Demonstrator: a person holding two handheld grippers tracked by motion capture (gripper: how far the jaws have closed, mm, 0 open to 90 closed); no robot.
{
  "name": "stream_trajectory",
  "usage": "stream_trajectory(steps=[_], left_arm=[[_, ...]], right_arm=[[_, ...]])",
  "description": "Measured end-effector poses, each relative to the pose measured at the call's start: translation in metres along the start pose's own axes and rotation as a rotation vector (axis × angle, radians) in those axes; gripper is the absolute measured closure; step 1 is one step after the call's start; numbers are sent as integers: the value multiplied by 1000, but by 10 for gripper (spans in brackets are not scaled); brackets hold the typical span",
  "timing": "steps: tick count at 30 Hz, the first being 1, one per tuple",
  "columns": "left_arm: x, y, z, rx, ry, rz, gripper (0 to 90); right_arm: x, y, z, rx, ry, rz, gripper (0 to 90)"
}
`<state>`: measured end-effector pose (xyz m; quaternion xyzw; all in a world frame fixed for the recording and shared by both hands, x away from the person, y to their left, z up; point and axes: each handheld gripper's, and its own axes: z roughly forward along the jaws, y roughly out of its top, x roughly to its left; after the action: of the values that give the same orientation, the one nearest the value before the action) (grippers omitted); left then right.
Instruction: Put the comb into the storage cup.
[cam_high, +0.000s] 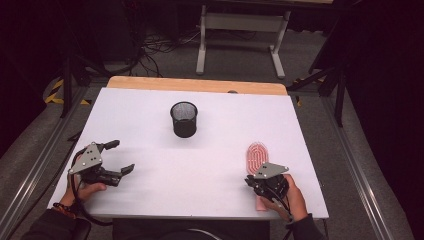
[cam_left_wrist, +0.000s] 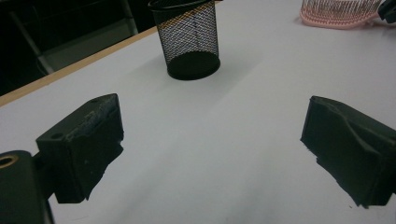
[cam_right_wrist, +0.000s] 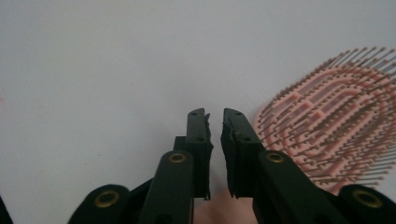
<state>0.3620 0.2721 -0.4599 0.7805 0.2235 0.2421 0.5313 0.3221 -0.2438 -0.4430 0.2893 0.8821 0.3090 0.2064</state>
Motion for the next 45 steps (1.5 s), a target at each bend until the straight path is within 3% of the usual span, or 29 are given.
stream_trajectory(steps=[9, 13, 25, 27, 30, 34, 40, 43, 45], left_arm=[[-1, 0, 1, 4, 8, 8, 62], [-1, 0, 0, 8, 8, 11, 62], [-2, 1, 1, 14, 8, 15, 62], [-2, 1, 1, 13, 8, 12, 62], [-2, 1, 1, 15, 8, 10, 62], [-2, 1, 1, 15, 6, 16, 62], [-2, 1, 1, 14, 3, 15, 63], [-3, 1, 2, 23, 0, 17, 63], [-4, 1, 2, 23, 2, 19, 63]], right_arm=[[-7, -5, -11, -24, -69, 102, 716], [-8, -6, -12, -34, -71, 138, 677], [-3, -8, -19, -60, -95, 152, 564], [-2, -9, -20, -64, -99, 156, 524], [-1, -10, -24, -67, -145, 177, 426], [-2, -11, -27, -51, -211, 267, 222], [-9, -16, -18, 33, -232, 450, 175], [-11, -17, -10, 66, -227, 509, 160], [-10, -16, -5, 99, -238, 514, 170]])
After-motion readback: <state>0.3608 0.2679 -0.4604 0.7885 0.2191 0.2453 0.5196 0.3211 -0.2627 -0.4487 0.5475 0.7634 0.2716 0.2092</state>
